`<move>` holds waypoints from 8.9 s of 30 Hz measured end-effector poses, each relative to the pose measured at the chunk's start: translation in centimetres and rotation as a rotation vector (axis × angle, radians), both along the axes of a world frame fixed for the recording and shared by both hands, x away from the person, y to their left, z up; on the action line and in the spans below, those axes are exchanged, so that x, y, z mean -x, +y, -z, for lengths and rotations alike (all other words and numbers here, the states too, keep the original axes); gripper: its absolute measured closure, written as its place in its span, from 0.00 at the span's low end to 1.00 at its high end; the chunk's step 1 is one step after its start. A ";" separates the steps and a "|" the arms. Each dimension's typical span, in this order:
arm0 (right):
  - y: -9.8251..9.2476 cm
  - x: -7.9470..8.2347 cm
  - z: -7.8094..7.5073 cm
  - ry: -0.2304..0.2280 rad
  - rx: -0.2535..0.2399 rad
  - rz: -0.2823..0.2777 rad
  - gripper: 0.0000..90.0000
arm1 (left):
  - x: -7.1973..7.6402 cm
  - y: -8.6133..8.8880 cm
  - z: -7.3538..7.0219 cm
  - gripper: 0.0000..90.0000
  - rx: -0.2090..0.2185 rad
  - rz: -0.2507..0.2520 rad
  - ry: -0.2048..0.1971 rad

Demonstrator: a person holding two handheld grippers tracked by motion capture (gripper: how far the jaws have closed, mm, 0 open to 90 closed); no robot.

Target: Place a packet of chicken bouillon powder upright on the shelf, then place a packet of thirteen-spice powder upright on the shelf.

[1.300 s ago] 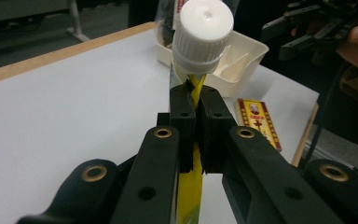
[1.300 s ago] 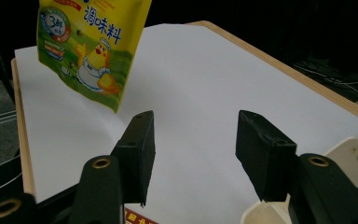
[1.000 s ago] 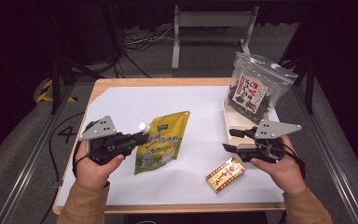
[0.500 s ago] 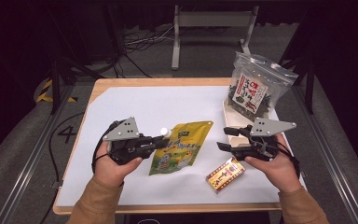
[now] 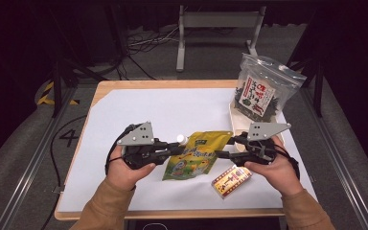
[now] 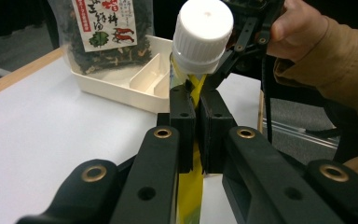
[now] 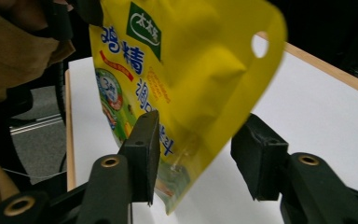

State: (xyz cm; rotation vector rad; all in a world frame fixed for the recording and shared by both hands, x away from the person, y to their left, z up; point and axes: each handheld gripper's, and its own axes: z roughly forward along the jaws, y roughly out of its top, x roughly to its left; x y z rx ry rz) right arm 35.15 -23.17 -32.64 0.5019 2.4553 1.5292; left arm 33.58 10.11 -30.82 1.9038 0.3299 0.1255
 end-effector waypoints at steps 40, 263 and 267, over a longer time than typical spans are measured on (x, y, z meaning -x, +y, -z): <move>0.8 1.7 -3.6 0.071 0.091 0.061 0.97 | -0.5 0.8 0.7 0.71 0.053 -0.073 -0.025; -14.6 5.5 -0.6 -0.024 0.026 0.567 0.46 | -2.1 -14.3 9.2 0.18 -0.284 0.035 0.243; -14.6 5.7 -0.4 -0.026 0.028 0.586 0.43 | -1.9 -15.3 9.9 0.16 -0.316 0.036 0.234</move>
